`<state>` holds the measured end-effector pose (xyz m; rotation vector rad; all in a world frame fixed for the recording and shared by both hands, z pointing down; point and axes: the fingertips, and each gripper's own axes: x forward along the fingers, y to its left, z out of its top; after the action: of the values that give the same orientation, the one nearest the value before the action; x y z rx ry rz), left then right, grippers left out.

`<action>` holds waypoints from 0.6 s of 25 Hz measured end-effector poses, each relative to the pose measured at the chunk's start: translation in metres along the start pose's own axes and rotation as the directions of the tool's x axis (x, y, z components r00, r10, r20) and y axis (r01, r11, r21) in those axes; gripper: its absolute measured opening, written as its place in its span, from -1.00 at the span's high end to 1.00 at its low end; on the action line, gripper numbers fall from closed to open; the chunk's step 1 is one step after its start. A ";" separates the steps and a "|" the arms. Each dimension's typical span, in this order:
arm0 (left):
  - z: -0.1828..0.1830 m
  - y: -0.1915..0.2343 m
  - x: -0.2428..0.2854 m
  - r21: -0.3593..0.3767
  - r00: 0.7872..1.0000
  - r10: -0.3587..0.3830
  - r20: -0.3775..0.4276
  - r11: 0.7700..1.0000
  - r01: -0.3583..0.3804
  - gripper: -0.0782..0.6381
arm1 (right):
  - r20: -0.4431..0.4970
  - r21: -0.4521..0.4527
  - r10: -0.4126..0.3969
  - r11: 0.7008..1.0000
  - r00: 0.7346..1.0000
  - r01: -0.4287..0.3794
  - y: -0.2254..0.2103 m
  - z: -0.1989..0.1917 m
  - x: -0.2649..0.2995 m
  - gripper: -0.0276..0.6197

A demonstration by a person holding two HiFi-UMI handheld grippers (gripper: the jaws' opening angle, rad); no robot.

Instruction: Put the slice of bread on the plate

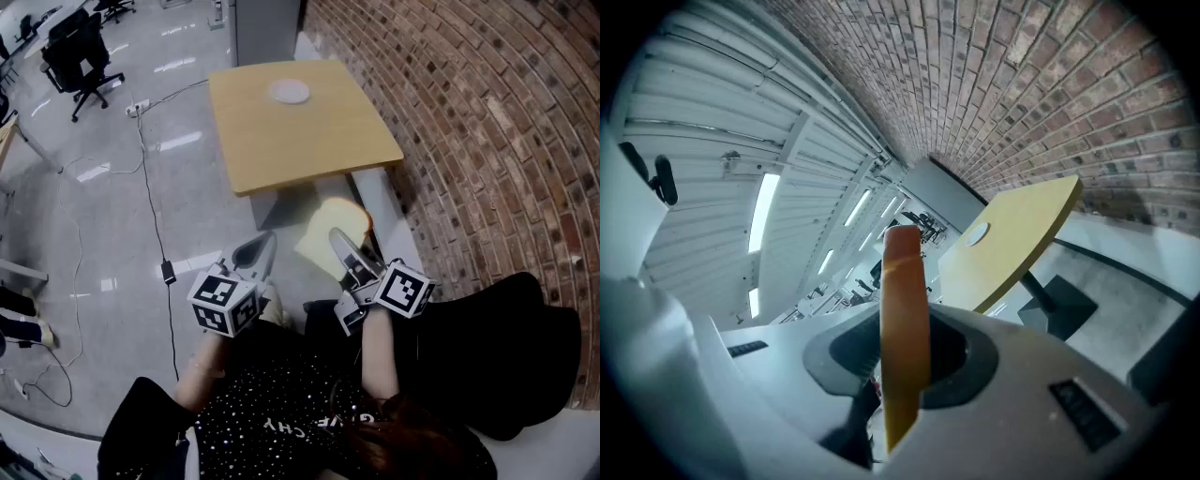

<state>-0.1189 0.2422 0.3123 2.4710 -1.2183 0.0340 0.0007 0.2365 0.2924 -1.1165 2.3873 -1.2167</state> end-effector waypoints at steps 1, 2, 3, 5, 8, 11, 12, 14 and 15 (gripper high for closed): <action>0.001 0.000 0.005 0.002 1.000 0.001 0.003 1.000 -0.001 0.76 | 0.004 -0.002 0.005 1.000 1.000 -0.005 0.001 0.004 0.002 0.63; 0.003 0.000 0.009 0.004 1.000 0.001 0.006 1.000 -0.001 0.76 | 0.007 -0.003 0.010 1.000 1.000 -0.010 0.001 0.008 0.005 0.63; 0.004 0.000 0.013 0.005 1.000 0.000 0.008 1.000 0.000 0.76 | 0.009 -0.001 0.013 1.000 1.000 -0.013 0.001 0.011 0.007 0.63; 0.005 0.002 0.019 0.009 1.000 -0.003 0.006 1.000 0.003 0.76 | 0.008 0.011 0.012 1.000 1.000 -0.012 -0.002 0.014 0.009 0.63; 0.011 0.009 0.030 0.016 1.000 -0.008 0.001 1.000 0.008 0.76 | 0.008 0.009 0.004 1.000 1.000 -0.004 -0.009 0.020 0.017 0.63; 0.023 0.021 0.046 0.016 1.000 -0.015 0.005 1.000 0.015 0.76 | 0.007 0.014 -0.008 1.000 1.000 0.007 -0.016 0.032 0.032 0.63; 0.027 0.027 0.054 0.013 1.000 -0.017 0.007 1.000 0.017 0.76 | 0.003 0.016 -0.014 1.000 1.000 0.014 -0.019 0.038 0.039 0.63; 0.036 0.039 0.072 0.004 1.000 -0.016 0.007 1.000 0.016 0.76 | -0.014 0.020 -0.028 0.999 1.000 0.028 -0.027 0.050 0.055 0.63; 0.041 0.047 0.081 -0.001 1.000 -0.016 0.007 1.000 0.016 0.76 | -0.021 0.019 -0.031 0.999 0.999 0.032 -0.031 0.057 0.064 0.63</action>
<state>-0.1101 0.1405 0.3048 2.4815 -1.2013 0.0203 0.0028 0.1454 0.2884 -1.1454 2.3767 -1.2646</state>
